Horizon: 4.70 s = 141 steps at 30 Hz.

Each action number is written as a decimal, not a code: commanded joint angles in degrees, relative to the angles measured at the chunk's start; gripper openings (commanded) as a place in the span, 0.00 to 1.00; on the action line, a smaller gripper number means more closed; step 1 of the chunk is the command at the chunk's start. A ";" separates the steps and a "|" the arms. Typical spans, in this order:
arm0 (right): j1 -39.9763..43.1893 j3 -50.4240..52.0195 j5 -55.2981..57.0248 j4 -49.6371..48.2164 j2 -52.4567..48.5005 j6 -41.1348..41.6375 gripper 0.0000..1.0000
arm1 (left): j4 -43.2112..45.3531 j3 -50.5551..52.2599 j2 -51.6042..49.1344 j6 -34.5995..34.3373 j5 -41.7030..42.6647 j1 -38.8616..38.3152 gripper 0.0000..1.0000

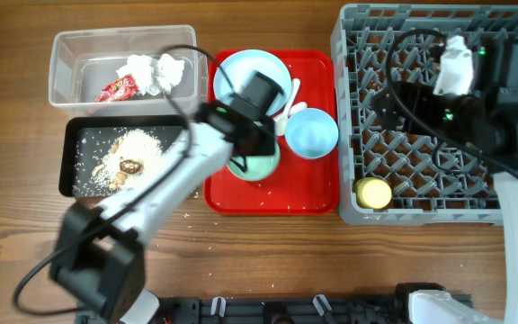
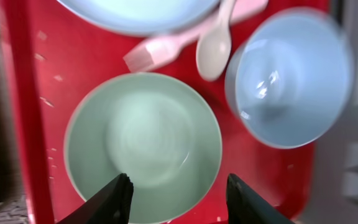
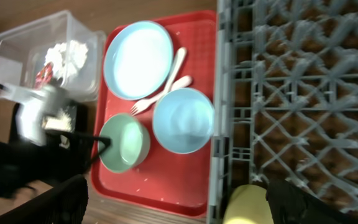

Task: Sort waste into correct bins and load items into the dishwasher rack
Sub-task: 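Set the empty green bowl back on the red tray, then grasp the green bowl rim with the right gripper and lift, then place the green bowl upright into the rack's back row, then grasp the light-blue bowl rim with the right gripper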

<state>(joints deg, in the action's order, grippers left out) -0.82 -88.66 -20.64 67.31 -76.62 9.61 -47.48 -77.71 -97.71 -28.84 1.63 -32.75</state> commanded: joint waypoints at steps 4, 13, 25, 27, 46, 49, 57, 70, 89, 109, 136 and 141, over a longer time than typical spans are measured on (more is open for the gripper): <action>-9.46 -0.48 -1.68 -4.22 -6.36 4.90 0.89 | -1.40 -1.53 7.58 -0.63 8.02 9.70 0.55; -27.98 -0.46 8.68 -7.48 -26.58 19.06 0.75 | -5.38 -1.53 8.70 0.07 11.61 26.67 0.83; -30.84 0.59 10.84 -9.92 -40.39 20.33 0.22 | -6.01 -1.49 8.70 0.04 10.93 30.53 1.00; -30.86 1.68 11.23 -11.04 -40.41 20.33 0.22 | -6.01 -1.49 8.70 0.04 10.93 30.53 1.00; -24.57 2.08 36.89 -2.51 -7.08 24.63 0.04 | -5.99 -1.49 8.70 0.04 10.95 30.53 1.00; -22.34 2.10 54.53 -0.15 -3.54 29.40 0.04 | -5.99 -1.49 8.70 0.04 10.95 30.51 1.00; -18.18 3.76 82.05 -16.61 -12.63 25.88 0.04 | -5.99 -1.49 8.70 0.04 10.95 30.53 1.00; -16.02 3.76 91.54 -84.91 -43.32 -31.52 0.04 | -5.99 -1.49 8.70 0.04 10.95 30.53 1.00; -17.79 3.78 92.24 -75.43 -47.67 -32.11 0.14 | -5.99 -1.49 8.70 0.04 10.95 30.53 1.00; -26.95 3.76 84.74 -69.40 -39.43 -31.10 0.71 | -5.99 -1.49 8.70 0.04 10.95 30.53 1.00; -28.41 8.41 29.27 -17.09 -31.50 27.85 0.40 | -5.97 -1.49 8.68 0.04 10.95 30.53 1.00; -29.24 8.66 28.59 -17.77 -38.77 23.15 0.38 | -5.97 -1.49 8.70 0.04 10.93 30.53 1.00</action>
<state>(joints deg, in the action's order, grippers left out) -29.32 -80.71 6.79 49.63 -111.39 35.48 -53.58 -78.39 -90.37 -29.26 12.12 -2.50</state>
